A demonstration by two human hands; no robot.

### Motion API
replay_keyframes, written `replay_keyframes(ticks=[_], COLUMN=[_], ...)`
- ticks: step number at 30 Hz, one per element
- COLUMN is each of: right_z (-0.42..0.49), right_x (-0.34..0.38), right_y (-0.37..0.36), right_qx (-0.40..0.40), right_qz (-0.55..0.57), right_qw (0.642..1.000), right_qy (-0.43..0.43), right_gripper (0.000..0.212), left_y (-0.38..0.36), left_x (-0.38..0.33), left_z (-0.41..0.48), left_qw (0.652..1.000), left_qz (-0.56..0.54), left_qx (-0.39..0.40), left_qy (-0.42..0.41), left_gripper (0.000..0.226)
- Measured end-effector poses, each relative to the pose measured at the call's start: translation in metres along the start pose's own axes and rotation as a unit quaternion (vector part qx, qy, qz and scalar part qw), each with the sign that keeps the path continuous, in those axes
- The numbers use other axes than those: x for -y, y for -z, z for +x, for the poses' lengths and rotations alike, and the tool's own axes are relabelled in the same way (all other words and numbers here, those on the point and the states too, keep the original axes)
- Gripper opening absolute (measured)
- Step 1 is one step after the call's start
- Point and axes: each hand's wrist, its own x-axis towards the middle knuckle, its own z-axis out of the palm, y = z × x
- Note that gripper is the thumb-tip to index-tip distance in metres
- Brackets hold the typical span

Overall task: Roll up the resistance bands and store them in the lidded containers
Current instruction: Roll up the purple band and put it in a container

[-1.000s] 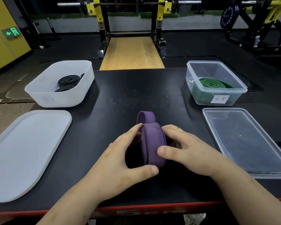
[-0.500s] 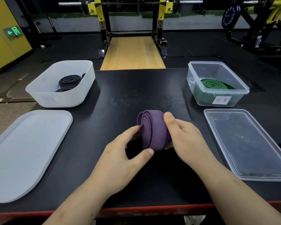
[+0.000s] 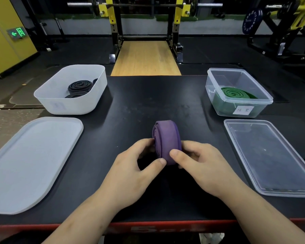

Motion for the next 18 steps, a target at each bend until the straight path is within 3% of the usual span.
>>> replay_keyframes(ticks=[2,7,9,12,18], right_z=[-0.012,-0.024,-0.011,0.006,0.014], right_x=[0.004,0.007,0.01,0.012,-0.002], right_y=[-0.002,-0.006,-0.004,-0.001,0.01], right_qx=[-0.017,-0.036,-0.048,-0.03,0.011], right_qz=[0.003,-0.011,0.008,0.044,0.232], right_qw=[1.0,0.999,0.998,0.996,0.967], right_qy=[0.003,-0.011,-0.039,-0.064,-0.105], right_gripper=[0.016,0.05,0.049,0.051,0.045], left_y=[0.001,-0.003,-0.006,-0.007,-0.009], left_x=[-0.002,-0.007,-0.006,-0.004,-0.013], left_z=[-0.008,-0.021,-0.016,-0.01,0.003], left_qw=[1.0,0.999,0.999,0.998,0.996], left_qz=[-0.003,0.001,0.022,0.056,0.065], left_qx=[-0.007,-0.032,-0.033,-0.02,0.014], left_qy=[-0.008,-0.009,0.007,0.021,0.057], left_gripper=[0.038,0.032,0.031,0.057,0.054])
